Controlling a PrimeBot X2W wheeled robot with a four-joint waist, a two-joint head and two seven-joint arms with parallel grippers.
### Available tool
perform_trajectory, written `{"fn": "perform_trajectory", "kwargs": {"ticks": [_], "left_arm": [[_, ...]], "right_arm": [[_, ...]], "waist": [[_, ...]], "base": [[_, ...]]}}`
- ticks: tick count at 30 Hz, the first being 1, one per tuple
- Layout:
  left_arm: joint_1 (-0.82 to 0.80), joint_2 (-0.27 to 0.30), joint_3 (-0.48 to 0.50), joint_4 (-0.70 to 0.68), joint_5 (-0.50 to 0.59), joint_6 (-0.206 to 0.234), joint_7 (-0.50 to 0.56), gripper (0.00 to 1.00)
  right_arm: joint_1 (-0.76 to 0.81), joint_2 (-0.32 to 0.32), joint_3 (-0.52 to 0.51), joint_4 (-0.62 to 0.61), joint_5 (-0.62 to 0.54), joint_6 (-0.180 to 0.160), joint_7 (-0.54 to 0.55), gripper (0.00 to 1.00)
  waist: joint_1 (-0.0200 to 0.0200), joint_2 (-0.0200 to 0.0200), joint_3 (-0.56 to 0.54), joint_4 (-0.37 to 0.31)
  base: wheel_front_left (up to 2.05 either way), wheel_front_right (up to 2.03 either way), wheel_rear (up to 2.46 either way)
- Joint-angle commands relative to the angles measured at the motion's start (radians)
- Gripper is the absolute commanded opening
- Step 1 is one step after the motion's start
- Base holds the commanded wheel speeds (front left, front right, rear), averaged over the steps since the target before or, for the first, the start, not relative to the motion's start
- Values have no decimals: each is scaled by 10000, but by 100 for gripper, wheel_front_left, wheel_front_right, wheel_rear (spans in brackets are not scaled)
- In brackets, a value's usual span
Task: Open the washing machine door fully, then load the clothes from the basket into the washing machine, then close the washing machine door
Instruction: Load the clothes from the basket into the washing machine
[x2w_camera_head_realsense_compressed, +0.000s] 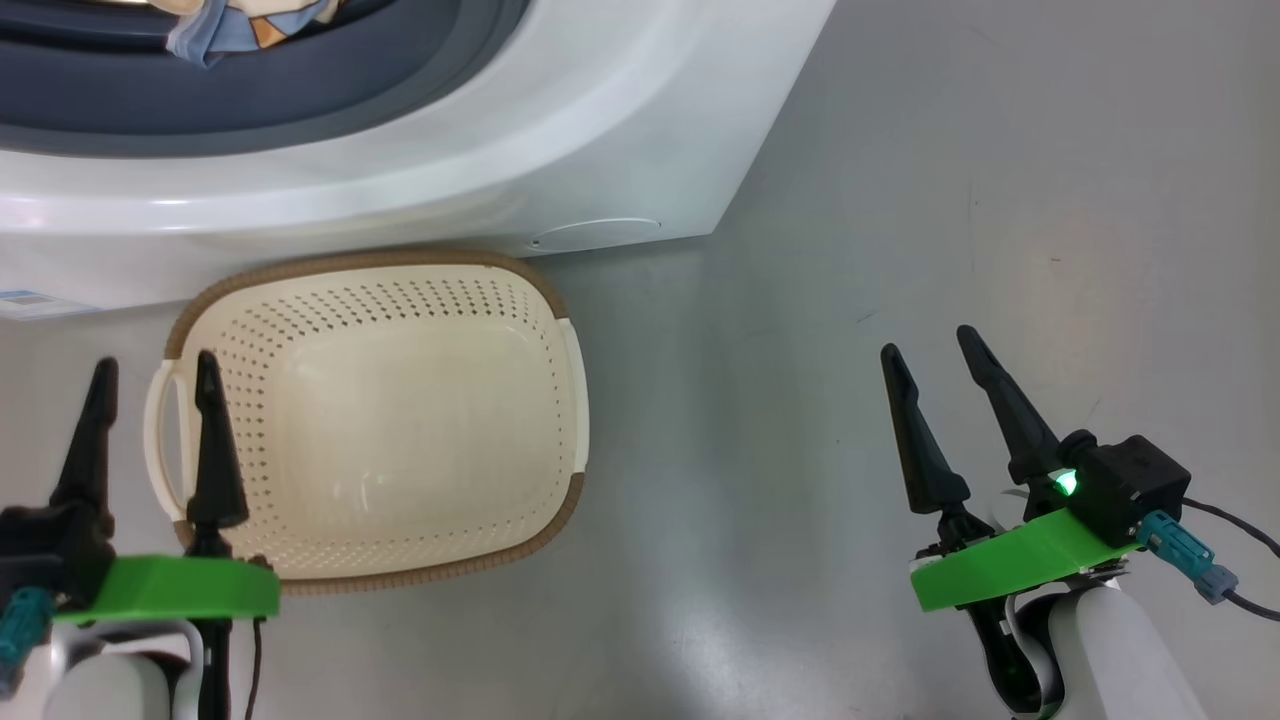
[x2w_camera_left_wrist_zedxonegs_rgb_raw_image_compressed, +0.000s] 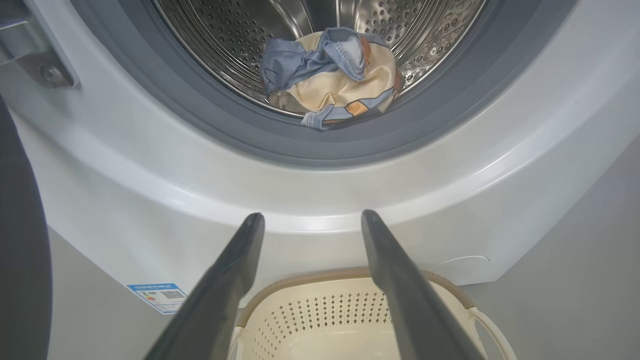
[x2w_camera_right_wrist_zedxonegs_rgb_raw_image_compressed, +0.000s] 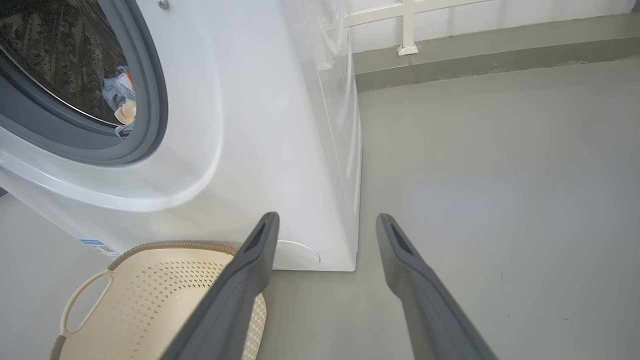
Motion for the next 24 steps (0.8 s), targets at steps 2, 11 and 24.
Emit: {"fn": "perform_trajectory", "kwargs": {"ticks": [2, 11, 24], "left_arm": [[388, 175, 403, -255, 104, 115, -22, 100], [1001, 83, 481, -131, 114, 109, -22, 100], [1149, -70, 475, 78, 97, 167, -22, 100]], "right_arm": [[160, 15, 238, -199, -83, 62, -48, 100], [149, 15, 212, -219, -133, 62, -48, 100], [117, 15, 213, -192, -155, 62, -48, 100]], "waist": [[0, -1, -11, 8], [0, -1, -3, 46], [0, -1, -38, 75]], "base": [[0, 0, 0], [0, 0, 0], [0, 0, 0]]}}
